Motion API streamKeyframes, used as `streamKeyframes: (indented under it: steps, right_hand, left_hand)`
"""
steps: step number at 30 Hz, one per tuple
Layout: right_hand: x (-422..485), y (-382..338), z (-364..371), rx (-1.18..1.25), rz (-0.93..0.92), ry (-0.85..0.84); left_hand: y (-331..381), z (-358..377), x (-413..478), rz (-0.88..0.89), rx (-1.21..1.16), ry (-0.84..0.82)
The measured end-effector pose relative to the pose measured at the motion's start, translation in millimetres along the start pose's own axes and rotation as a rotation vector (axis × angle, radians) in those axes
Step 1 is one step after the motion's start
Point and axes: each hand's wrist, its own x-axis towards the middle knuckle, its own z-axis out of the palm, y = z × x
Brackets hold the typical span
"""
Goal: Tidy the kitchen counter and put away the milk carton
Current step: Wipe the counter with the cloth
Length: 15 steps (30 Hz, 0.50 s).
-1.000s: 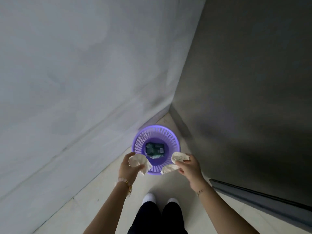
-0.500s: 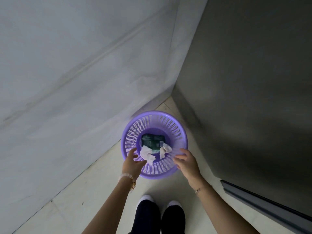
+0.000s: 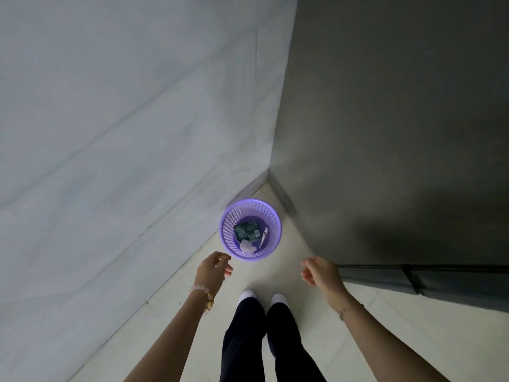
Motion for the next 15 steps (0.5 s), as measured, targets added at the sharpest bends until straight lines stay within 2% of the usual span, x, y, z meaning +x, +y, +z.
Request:
streamKeyframes:
  steps: [4, 9, 15]
  right_hand:
    - [-84, 12, -34, -0.013, -0.015, -0.003]
    - [-157, 74, -53, 0.047, 0.049, 0.082]
    - [-245, 166, -16, 0.348, 0.233, 0.265]
  left_hand:
    - [9, -11, -72, 0.04, -0.024, -0.045]
    - [-10, -16, -113, 0.014, 0.009, -0.216]
    - [-46, -41, -117, -0.003, 0.313, -0.427]
